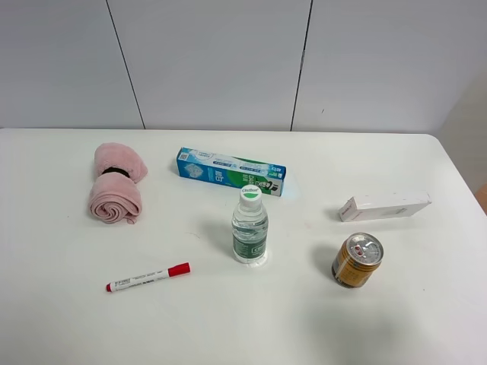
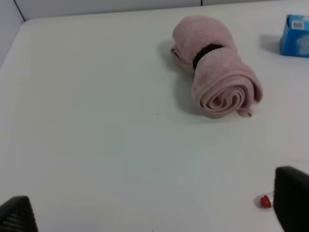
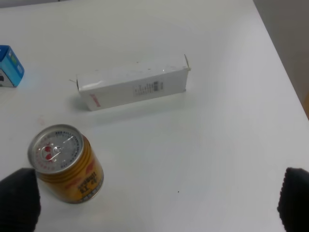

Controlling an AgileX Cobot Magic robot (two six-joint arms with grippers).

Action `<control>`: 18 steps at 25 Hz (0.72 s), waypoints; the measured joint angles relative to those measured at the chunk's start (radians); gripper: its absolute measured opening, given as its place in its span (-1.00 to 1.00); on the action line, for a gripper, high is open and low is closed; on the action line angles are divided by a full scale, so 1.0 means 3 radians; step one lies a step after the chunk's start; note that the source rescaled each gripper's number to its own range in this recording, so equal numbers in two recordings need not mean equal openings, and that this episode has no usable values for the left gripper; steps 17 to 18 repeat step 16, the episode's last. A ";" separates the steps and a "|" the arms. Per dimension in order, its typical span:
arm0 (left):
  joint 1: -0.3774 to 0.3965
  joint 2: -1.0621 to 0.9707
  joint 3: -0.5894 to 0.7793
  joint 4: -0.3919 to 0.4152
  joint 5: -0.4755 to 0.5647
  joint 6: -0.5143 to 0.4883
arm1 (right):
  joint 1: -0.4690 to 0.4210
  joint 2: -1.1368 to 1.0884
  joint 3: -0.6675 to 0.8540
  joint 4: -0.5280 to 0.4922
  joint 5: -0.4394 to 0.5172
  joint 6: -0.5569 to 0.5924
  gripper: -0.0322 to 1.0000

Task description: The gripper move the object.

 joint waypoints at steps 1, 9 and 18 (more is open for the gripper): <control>0.0000 0.0000 0.0000 0.0000 0.0000 0.0000 | 0.0000 0.0000 0.0000 0.0000 0.0000 0.0000 1.00; 0.0000 0.0000 0.0000 0.0000 0.0000 0.0000 | 0.0000 0.0000 0.0000 0.0000 0.0000 0.0000 1.00; 0.0000 0.0000 0.0000 0.0000 0.0000 0.0000 | 0.0000 0.0000 0.0000 0.0000 0.0000 0.0000 1.00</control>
